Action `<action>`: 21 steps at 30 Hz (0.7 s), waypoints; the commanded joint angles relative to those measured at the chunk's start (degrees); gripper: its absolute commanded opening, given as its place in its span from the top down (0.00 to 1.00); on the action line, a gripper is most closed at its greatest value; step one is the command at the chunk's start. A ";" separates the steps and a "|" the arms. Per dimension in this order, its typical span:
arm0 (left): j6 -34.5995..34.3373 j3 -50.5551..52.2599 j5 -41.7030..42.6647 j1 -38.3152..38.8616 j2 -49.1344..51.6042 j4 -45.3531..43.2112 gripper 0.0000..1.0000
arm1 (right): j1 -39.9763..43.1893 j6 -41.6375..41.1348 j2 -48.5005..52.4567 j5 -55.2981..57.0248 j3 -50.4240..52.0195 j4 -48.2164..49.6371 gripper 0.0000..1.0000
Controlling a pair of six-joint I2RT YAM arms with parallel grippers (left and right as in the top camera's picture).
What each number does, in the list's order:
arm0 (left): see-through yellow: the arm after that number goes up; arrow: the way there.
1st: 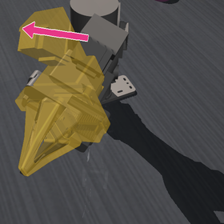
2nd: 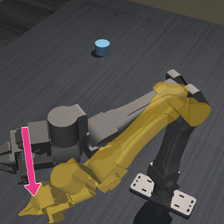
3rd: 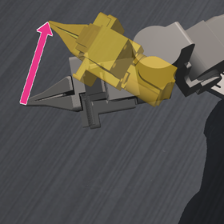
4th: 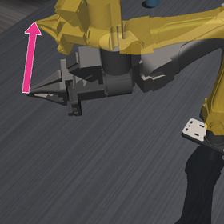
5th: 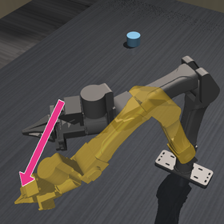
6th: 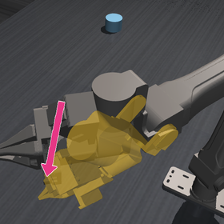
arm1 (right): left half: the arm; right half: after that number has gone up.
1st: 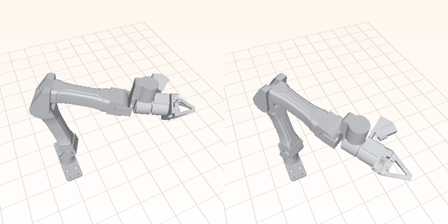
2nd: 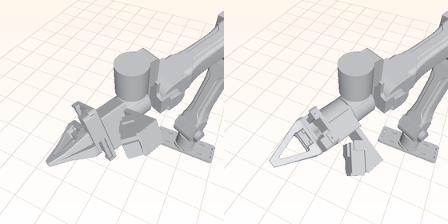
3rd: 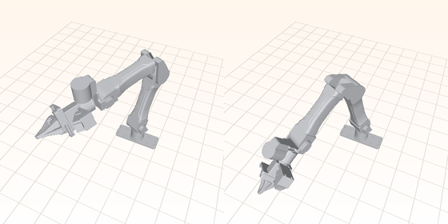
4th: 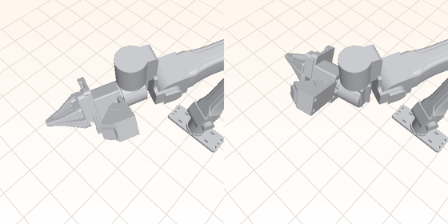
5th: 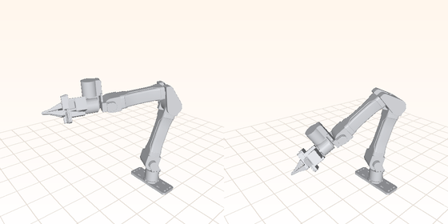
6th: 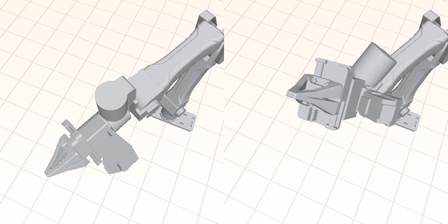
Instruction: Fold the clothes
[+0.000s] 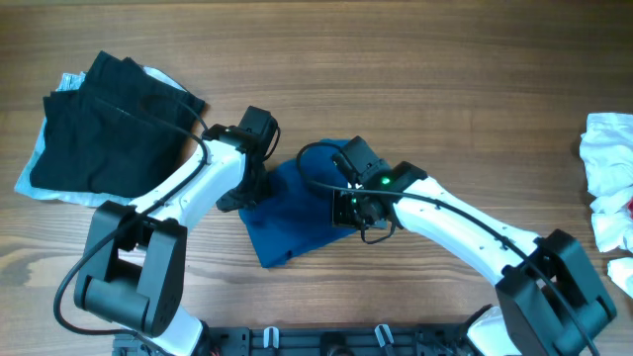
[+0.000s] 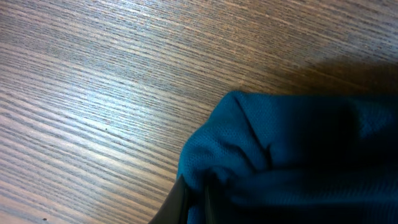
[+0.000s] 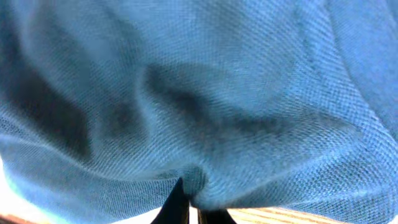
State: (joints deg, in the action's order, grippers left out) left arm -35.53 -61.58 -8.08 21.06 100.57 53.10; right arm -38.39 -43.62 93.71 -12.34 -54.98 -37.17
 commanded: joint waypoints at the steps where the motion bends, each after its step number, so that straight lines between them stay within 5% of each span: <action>1: -1.18 0.61 -1.86 -0.39 1.01 -0.83 0.95 | -0.33 -2.47 1.57 2.89 0.33 -2.32 0.96; 6: -1.18 0.61 -1.88 -0.39 1.01 -1.20 0.96 | -0.33 -3.34 1.57 8.85 0.33 -12.28 0.96; 14: -1.18 0.61 -2.05 -0.39 1.01 1.22 0.96 | -0.33 -4.50 1.57 12.55 0.37 -14.32 0.96; 21: -1.18 0.61 -2.05 -0.39 1.01 0.35 0.96 | -0.33 4.44 -0.61 -4.79 0.35 -5.16 0.92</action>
State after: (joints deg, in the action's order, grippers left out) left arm -35.70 -61.58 -8.19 21.06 100.57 53.71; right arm -38.74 -44.21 94.54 -8.16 -54.76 -44.40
